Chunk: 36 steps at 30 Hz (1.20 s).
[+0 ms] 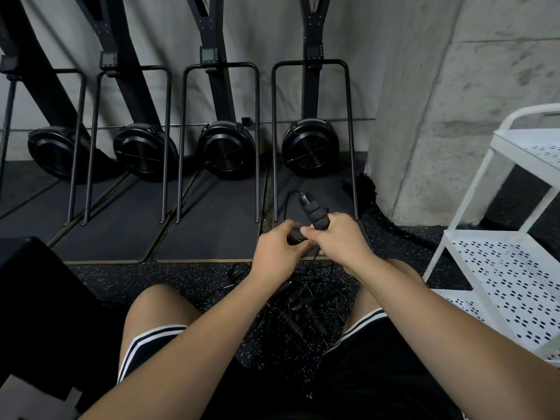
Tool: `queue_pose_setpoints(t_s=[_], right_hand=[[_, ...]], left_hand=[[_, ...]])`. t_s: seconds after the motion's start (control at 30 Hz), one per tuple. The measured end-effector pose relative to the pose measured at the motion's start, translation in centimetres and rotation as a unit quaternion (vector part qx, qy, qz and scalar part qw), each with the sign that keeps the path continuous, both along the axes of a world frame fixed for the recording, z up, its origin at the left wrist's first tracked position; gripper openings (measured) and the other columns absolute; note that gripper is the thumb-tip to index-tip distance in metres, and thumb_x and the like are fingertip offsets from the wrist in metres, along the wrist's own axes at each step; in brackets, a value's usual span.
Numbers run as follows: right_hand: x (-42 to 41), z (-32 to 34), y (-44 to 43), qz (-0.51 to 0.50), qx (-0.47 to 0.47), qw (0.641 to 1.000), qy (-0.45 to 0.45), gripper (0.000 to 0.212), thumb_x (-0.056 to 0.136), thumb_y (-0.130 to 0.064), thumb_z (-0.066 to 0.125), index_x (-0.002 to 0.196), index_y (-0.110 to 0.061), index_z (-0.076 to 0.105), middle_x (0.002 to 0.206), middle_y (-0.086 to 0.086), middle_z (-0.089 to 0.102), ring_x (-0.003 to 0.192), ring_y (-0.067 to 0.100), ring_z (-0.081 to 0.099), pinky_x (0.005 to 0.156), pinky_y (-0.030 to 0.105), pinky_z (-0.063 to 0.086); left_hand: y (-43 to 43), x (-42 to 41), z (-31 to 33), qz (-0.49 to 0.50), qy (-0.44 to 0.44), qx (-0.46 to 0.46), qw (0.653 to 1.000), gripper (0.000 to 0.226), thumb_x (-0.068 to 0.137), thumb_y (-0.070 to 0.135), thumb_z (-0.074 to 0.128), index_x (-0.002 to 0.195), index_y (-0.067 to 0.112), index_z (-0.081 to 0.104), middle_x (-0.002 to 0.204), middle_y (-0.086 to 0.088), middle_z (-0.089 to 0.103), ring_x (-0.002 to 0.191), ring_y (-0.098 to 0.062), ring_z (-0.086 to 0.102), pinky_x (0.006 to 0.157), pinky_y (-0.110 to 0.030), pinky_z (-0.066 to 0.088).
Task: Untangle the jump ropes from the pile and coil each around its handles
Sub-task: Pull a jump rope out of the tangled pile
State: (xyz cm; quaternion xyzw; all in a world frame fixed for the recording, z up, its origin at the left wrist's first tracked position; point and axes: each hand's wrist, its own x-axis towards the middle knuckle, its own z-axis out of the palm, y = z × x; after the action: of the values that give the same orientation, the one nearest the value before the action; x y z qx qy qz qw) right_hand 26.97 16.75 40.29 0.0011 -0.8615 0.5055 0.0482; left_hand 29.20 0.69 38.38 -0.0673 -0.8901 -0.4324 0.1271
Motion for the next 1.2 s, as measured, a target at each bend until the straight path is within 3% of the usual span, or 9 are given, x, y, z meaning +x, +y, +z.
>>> queue_pose_setpoints(t_s=[0.07, 0.2, 0.33, 0.53, 0.63, 0.77, 0.93, 1.07, 1.2], right_hand=[[0.3, 0.8, -0.2, -0.001, 0.047, 0.999, 0.02, 0.027, 0.089, -0.041, 0.084, 0.082, -0.016, 0.074, 0.089, 0.001, 0.07, 0.081, 0.019, 0.069, 0.066, 0.033, 0.051], [0.9, 2.3, -0.1, 0.0, 0.027, 1.0, 0.01, 0.025, 0.091, -0.04, 0.083, 0.085, -0.017, 0.076, 0.08, -0.002, 0.076, 0.077, 0.013, 0.07, 0.06, 0.029, 0.047], [1.2, 2.7, -0.4, -0.001, 0.02, 1.0, 0.022, 0.024, 0.09, -0.042, 0.084, 0.084, -0.019, 0.077, 0.077, -0.006, 0.075, 0.076, 0.011, 0.07, 0.06, 0.027, 0.043], [1.5, 2.8, -0.6, -0.001, 0.049, 0.997, 0.064, 0.026, 0.091, -0.043, 0.083, 0.083, -0.019, 0.076, 0.076, -0.006, 0.072, 0.075, 0.01, 0.066, 0.059, 0.026, 0.041], [1.5, 3.7, -0.3, -0.001, 0.013, 0.998, 0.056, 0.026, 0.091, -0.04, 0.084, 0.073, -0.028, 0.071, 0.069, -0.012, 0.067, 0.069, 0.007, 0.061, 0.06, 0.027, 0.04], [0.5, 4.4, 0.8, -0.017, -0.099, 0.995, 0.021, 0.023, 0.088, -0.033, 0.089, 0.074, -0.023, 0.074, 0.058, -0.017, 0.064, 0.064, 0.01, 0.059, 0.067, 0.03, 0.046], [-0.8, 7.0, 1.9, -0.026, -0.176, 0.984, 0.014, 0.023, 0.088, -0.027, 0.09, 0.095, -0.01, 0.075, 0.075, -0.001, 0.068, 0.064, 0.01, 0.057, 0.053, 0.024, 0.044], [-2.3, 10.0, 3.0, -0.042, -0.19, 0.98, 0.045, 0.019, 0.091, -0.027, 0.087, 0.094, -0.012, 0.075, 0.064, -0.008, 0.066, 0.052, 0.003, 0.055, 0.047, 0.02, 0.041], [-3.6, 13.5, 4.6, -0.046, -0.254, 0.965, 0.049, 0.017, 0.096, -0.024, 0.081, 0.087, -0.014, 0.071, 0.069, -0.002, 0.068, 0.055, 0.007, 0.064, 0.049, 0.02, 0.045]], left_hand=[[0.2, 0.0, -0.2, -0.006, -0.006, 0.01, 1.0, 0.021, 0.094, 0.049, 0.075, 0.096, 0.029, 0.076, 0.078, 0.01, 0.074, 0.072, -0.004, 0.068, 0.061, -0.029, 0.05], [0.5, 0.0, -0.7, -0.004, 0.034, 0.0, 0.999, 0.04, 0.093, 0.065, 0.056, 0.093, 0.03, 0.076, 0.077, 0.007, 0.071, 0.085, -0.017, 0.065, 0.078, -0.043, 0.055], [0.4, 0.1, -0.5, 0.006, 0.08, -0.035, 0.996, 0.034, 0.097, 0.056, 0.049, 0.069, 0.039, 0.056, 0.066, 0.007, 0.057, 0.081, -0.023, 0.055, 0.077, -0.045, 0.049], [-0.2, -0.8, -0.2, 0.05, 0.037, -0.1, 0.993, 0.025, 0.099, 0.038, 0.051, 0.077, 0.034, 0.063, 0.087, 0.006, 0.049, 0.098, -0.021, 0.043, 0.09, -0.042, 0.034], [-1.5, -1.6, -0.9, 0.058, -0.008, -0.155, 0.986, 0.021, 0.097, 0.034, 0.052, 0.093, 0.026, 0.072, 0.096, 0.007, 0.051, 0.106, -0.021, 0.041, 0.095, -0.044, 0.033], [-3.1, -1.8, -1.5, 0.058, -0.009, -0.164, 0.985, 0.029, 0.101, 0.029, 0.045, 0.084, 0.022, 0.068, 0.089, 0.009, 0.05, 0.105, -0.02, 0.041, 0.093, -0.043, 0.029], [-5.7, -2.1, -2.0, 0.028, -0.006, -0.201, 0.979, 0.02, 0.104, 0.029, 0.045, 0.096, 0.022, 0.062, 0.092, 0.01, 0.044, 0.097, -0.02, 0.043, 0.09, -0.044, 0.035], [-8.2, -3.0, -2.7, 0.004, -0.017, -0.162, 0.987, 0.016, 0.105, 0.015, 0.05, 0.1, 0.021, 0.064, 0.091, 0.004, 0.066, 0.085, -0.024, 0.064, 0.075, -0.041, 0.052], [-10.9, -2.9, -4.3, 0.01, -0.119, -0.097, 0.988, 0.026, 0.11, 0.012, 0.046, 0.096, 0.023, 0.066, 0.075, 0.003, 0.075, 0.071, -0.012, 0.07, 0.063, -0.023, 0.051]])
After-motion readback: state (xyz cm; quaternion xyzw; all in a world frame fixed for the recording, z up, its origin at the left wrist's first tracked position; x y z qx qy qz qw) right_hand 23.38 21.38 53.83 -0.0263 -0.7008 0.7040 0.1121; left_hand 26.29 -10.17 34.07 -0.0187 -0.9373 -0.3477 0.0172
